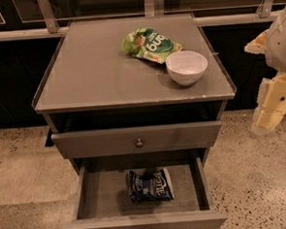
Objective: Pick blue chip bag from middle drawer and place on counter
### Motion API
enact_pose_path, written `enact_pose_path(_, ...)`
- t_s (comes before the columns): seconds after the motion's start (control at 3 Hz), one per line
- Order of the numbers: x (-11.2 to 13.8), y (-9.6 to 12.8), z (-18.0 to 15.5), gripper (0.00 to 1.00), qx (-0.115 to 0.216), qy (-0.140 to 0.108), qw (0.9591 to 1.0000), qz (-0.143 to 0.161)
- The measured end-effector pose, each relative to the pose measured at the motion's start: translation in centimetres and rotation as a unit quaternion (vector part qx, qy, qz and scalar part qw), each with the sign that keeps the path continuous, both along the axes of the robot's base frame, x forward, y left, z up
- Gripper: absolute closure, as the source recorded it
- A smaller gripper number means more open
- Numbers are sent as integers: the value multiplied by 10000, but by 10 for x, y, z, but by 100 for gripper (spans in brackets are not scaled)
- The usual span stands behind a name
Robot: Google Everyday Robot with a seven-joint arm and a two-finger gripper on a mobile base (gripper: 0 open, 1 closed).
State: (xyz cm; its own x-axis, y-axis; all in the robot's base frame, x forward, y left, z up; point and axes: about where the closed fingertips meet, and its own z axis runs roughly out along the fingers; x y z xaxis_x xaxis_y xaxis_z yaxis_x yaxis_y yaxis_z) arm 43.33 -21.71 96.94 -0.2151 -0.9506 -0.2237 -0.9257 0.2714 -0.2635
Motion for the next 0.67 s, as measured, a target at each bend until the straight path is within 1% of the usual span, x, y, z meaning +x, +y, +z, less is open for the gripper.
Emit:
enact_pose_path(0.33,-20,-3,-37,0,422,-68,9991,5)
enact_pose_path(0.67,-40,-10,-123,0,1348,190,9902,-315)
